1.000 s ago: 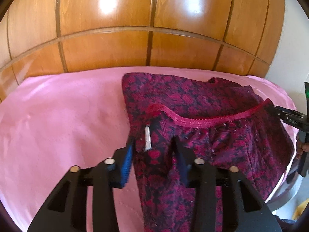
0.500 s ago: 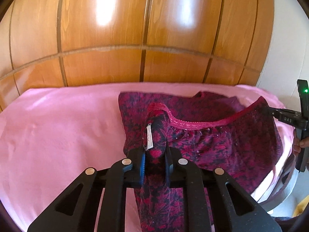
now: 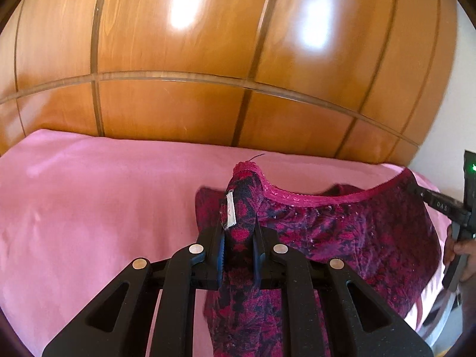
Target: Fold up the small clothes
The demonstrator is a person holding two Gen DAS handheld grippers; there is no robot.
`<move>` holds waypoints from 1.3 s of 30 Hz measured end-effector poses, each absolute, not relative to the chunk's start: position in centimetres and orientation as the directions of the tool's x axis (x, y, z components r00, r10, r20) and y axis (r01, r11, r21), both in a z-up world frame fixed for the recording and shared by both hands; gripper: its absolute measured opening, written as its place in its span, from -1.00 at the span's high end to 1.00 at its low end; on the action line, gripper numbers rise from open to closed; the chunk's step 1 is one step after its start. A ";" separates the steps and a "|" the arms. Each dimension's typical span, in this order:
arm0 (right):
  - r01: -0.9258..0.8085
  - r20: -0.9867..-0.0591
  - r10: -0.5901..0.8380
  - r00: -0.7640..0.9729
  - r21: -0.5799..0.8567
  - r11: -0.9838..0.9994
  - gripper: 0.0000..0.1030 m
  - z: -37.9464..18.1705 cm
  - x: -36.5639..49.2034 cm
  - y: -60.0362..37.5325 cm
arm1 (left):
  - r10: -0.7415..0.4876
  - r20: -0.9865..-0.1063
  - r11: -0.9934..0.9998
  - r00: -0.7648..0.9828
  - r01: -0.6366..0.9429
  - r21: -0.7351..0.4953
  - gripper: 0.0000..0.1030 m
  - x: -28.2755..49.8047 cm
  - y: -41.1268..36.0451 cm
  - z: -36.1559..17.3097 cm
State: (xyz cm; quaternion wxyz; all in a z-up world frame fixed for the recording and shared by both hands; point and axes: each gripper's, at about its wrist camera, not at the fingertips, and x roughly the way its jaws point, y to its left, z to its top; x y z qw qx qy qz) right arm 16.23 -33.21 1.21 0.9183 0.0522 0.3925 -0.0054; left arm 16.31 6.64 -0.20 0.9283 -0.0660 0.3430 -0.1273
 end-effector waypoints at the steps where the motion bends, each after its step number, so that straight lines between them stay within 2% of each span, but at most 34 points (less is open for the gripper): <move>1: 0.067 -0.725 0.019 0.688 0.090 0.994 0.73 1.0 17.3 -33.5 | -0.275 -0.625 0.961 0.731 0.184 -0.207 0.75 17.3 6.5 -0.2; 8: 0.149 -0.780 -0.078 0.620 0.019 0.989 0.73 -3.0 22.6 -34.8 | -0.195 -0.673 0.981 0.713 0.139 -0.137 0.75 23.8 5.0 -1.6; 13: 0.176 -0.837 -0.119 0.535 -0.027 0.984 0.73 -7.7 25.0 -35.7 | -0.112 -0.775 0.993 0.622 0.108 -0.056 0.75 27.5 3.5 -6.6; 16: 0.171 -0.850 -0.124 0.512 -0.041 0.984 0.70 -8.4 25.8 -35.7 | -0.106 -0.798 0.994 0.593 0.084 -0.070 0.72 27.8 3.9 -8.3; 19: 0.152 -0.859 -0.103 0.501 -0.030 0.988 0.56 -8.1 25.9 -35.9 | -0.118 -0.798 0.993 0.591 0.080 -0.089 0.61 27.6 4.4 -7.5; 20: 0.157 -0.856 -0.093 0.509 -0.014 0.988 0.38 -7.7 25.8 -36.2 | -0.126 -0.793 0.992 0.596 0.078 -0.099 0.54 27.6 4.7 -7.1; 21: 0.165 -0.845 -0.083 0.528 0.006 0.986 0.27 -6.8 25.2 -36.6 | -0.124 -0.785 0.992 0.607 0.063 -0.108 0.48 27.1 5.1 -6.5; 22: 0.168 -0.833 -0.075 0.548 0.022 0.986 0.17 -6.2 25.0 -37.0 | -0.117 -0.777 0.993 0.619 0.047 -0.111 0.34 26.4 5.4 -6.1; 23: 0.170 -0.825 -0.069 0.561 0.033 0.985 0.14 -5.6 24.4 -37.1 | -0.109 -0.762 0.993 0.638 0.028 -0.118 0.26 25.4 5.8 -5.4; 27: 0.134 -0.787 -0.004 0.617 0.099 0.986 0.06 -3.2 20.6 -37.1 | -0.106 -0.713 0.992 0.693 0.027 -0.121 0.26 21.2 6.6 -4.0; 32: 0.001 -0.774 0.129 0.620 0.166 0.986 0.03 -2.7 13.8 -34.0 | -0.172 -0.676 0.985 0.717 0.120 -0.123 0.26 15.2 5.0 -3.8; 36: -0.009 -0.803 0.115 0.584 0.135 0.991 -0.02 -4.8 10.4 -32.6 | -0.178 -0.710 0.984 0.681 0.146 -0.107 0.26 13.3 3.5 -6.4; 39: 0.025 -0.796 0.152 0.586 0.205 0.978 -0.03 -6.6 9.7 -34.2 | -0.175 -0.729 0.984 0.662 0.133 -0.116 0.26 13.9 3.5 -7.5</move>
